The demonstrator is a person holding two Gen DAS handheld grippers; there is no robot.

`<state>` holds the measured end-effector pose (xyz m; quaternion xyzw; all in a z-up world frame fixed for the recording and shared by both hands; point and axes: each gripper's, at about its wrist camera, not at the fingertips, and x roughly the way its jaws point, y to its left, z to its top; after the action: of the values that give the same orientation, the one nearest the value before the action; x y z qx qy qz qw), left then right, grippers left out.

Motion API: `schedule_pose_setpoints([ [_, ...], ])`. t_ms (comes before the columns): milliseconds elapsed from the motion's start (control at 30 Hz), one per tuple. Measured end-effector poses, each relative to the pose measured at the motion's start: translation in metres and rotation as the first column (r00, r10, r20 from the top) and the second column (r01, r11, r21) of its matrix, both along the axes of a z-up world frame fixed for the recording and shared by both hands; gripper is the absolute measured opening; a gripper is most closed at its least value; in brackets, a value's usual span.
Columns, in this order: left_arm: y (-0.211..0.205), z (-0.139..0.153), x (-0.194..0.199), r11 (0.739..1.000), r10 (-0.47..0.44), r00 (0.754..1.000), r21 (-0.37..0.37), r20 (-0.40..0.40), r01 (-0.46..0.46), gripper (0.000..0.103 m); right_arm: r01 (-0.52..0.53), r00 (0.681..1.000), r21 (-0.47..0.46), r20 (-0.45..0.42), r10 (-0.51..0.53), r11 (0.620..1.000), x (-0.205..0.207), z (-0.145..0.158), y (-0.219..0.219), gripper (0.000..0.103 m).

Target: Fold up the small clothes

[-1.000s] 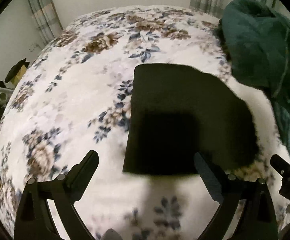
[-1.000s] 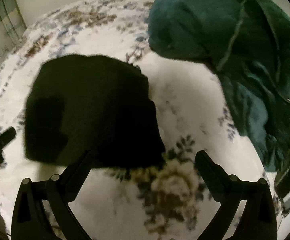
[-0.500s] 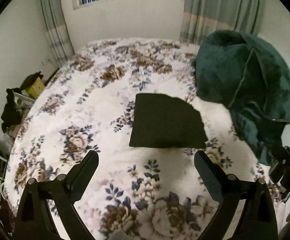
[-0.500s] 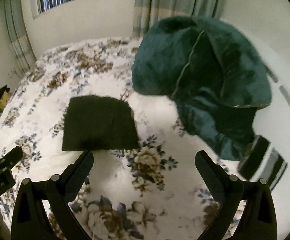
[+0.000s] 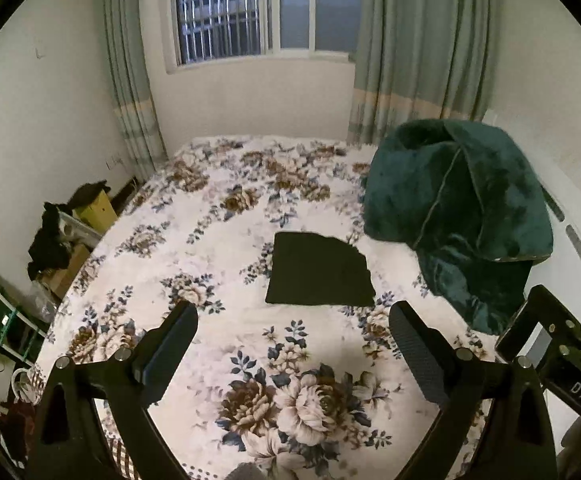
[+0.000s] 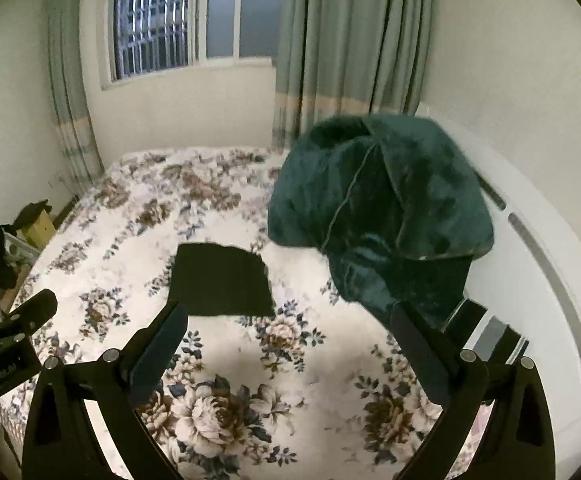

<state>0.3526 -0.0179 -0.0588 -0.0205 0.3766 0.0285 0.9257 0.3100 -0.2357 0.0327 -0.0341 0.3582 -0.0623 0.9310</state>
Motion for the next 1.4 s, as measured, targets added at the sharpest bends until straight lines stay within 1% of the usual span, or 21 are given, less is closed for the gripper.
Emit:
schedule_pose_setpoints([
  [100,-0.002,0.014,-0.02,1.0,-0.007,1.0,0.006,0.028,0.007,0.098,-0.018,0.999,0.003,0.035,0.018,1.0,-0.032,0.026,0.003,0.103],
  [200,-0.002,0.022,-0.035,1.0,-0.011,0.999,0.004,0.044,0.011,0.098,-0.032,0.998,0.007,0.054,0.031,0.999,-0.053,0.042,0.005,0.103],
  [333,-0.001,0.026,-0.046,1.0,-0.005,0.998,0.009,0.06,0.004,0.098,-0.045,0.997,0.017,0.069,0.043,0.999,-0.079,0.056,0.007,0.103],
  [433,0.001,0.03,-0.052,1.0,0.002,0.997,0.006,0.072,-0.002,0.098,-0.05,0.996,0.017,0.078,0.049,0.999,-0.089,0.061,0.007,0.103],
  [467,0.002,0.031,-0.054,1.0,0.006,0.997,0.006,0.076,-0.006,0.103,-0.05,0.996,0.018,0.08,0.049,0.999,-0.093,0.063,0.007,0.103],
  [500,0.002,0.032,-0.057,1.0,0.008,0.997,0.005,0.078,-0.008,0.103,-0.049,0.996,0.014,0.08,0.048,0.999,-0.096,0.064,0.008,0.103],
  [667,0.004,0.035,-0.066,1.0,0.016,0.995,0.014,0.098,-0.017,0.103,-0.052,0.995,0.015,0.081,0.051,0.999,-0.097,0.064,0.006,0.103],
  [900,0.003,0.035,-0.073,0.999,0.024,0.995,0.024,0.093,-0.027,0.103,-0.063,0.994,0.022,0.087,0.061,0.998,-0.106,0.07,0.008,0.103],
  [1400,0.001,0.037,-0.078,0.999,0.027,0.995,0.028,0.097,-0.03,0.103,-0.075,0.993,0.025,0.091,0.072,0.997,-0.104,0.073,0.004,0.103],
])
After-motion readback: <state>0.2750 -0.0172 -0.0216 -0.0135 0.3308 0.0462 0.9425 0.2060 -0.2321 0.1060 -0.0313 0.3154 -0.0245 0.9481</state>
